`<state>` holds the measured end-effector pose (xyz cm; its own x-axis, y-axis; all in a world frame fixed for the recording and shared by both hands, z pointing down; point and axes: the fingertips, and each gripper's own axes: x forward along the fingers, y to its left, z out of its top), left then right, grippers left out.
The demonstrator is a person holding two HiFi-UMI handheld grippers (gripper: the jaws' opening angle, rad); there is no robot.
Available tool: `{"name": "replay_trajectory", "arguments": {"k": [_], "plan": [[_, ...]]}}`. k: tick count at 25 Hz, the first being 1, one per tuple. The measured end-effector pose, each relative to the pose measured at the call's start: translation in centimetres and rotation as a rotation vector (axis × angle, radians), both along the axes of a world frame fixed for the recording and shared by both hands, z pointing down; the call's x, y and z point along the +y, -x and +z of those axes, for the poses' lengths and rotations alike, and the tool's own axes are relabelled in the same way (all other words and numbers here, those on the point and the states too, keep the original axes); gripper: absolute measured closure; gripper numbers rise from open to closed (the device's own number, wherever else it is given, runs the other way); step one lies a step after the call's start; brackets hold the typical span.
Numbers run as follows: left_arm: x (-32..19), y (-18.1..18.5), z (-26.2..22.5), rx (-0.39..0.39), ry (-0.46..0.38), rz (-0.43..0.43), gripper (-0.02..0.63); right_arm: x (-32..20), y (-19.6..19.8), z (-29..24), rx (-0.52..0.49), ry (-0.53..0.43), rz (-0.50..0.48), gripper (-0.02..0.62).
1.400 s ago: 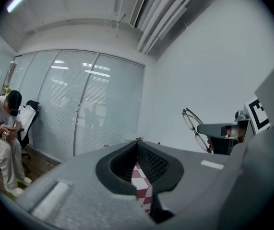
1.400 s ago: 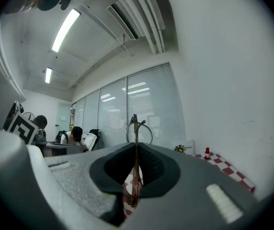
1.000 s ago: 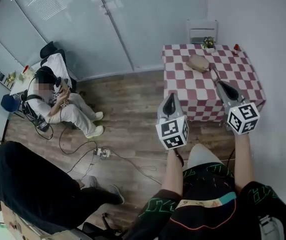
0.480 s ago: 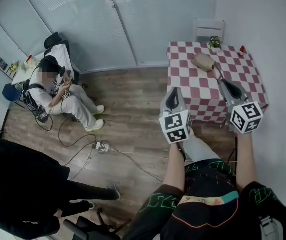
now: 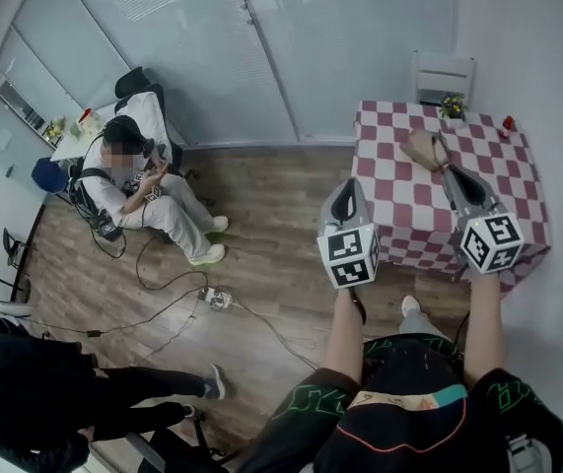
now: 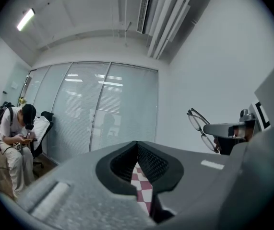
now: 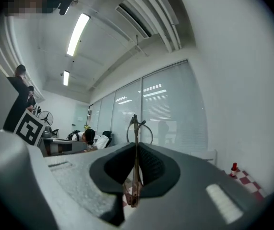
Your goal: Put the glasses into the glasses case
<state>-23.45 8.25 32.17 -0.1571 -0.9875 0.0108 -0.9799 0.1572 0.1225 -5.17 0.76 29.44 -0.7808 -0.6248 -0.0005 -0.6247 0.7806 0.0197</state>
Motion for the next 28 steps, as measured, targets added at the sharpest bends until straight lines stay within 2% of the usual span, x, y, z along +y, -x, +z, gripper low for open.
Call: {"name": "replay_trajectory", "arguments": {"k": [6,16,19,23,28], "plan": [[-5.1,-3.1,4.4,-0.004,0.08,0.05,0.597,-6.0,-3.9,4.1,-0.007,0.093,0.096,0.577],[-12.9,-6.4,8.9,0.056,0.18,0.117,0.597,-12.1,-10.1,9.3,0.005,0.198,0.205,0.577],[-15.0,-7.9,10.2,0.061,0.203,0.132,0.597,-13.9,-11.0,10.8,0.006,0.226,0.211,0.577],[-17.3,-10.0,12.7,0.056,0.274,0.156,0.597,-16.2,-11.6,13.2,-0.001,0.287,0.209,0.577],[-20.1,-10.8,15.2,0.048,0.34,0.138,0.597,-19.6,-11.7,15.2,-0.01,0.31,0.187,0.577]]}}
